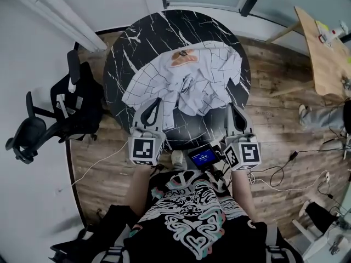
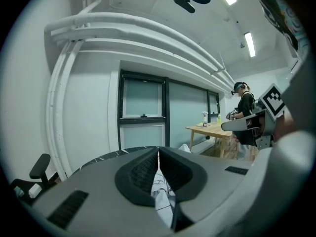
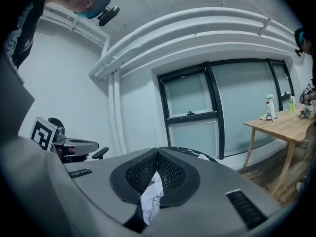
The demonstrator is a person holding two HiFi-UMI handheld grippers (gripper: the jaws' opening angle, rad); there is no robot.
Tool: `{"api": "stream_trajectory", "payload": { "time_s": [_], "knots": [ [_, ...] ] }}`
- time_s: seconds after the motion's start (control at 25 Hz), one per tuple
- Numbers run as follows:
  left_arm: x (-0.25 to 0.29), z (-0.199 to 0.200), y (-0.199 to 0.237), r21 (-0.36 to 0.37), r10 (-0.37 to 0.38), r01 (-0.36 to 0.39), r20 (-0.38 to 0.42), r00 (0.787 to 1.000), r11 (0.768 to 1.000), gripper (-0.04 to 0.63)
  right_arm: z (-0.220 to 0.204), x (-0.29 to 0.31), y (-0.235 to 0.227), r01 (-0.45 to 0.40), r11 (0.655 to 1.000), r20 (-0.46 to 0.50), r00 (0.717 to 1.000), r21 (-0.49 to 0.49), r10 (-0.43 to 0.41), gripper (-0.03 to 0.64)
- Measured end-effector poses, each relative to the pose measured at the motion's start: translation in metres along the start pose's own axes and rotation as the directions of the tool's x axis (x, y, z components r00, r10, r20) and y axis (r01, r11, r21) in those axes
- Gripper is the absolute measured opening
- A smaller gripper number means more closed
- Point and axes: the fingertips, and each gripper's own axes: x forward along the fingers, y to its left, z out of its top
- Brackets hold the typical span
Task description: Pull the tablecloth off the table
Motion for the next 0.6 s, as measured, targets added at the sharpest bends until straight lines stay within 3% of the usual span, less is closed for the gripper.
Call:
{"api": "stream_trajectory", "payload": {
  "time_s": [0.28,0.6],
  "knots": [
    [0.02,-0.013,0.0,0.015,0.004,-0.004,-0.023,1.0,1.0,0.035,-0.019,0.019,-0.019,-0.007,1.0,-0.067,0.998,0.003,0.007,0.017],
    [0.038,-0.031,-0.002,-0.033,0.015,-0.018,-0.072,0.997,0.999,0.037,-0.036,0.042,-0.03,-0.073,0.997,-0.141,0.987,0.016,0.074,0.017]
  ]
}}
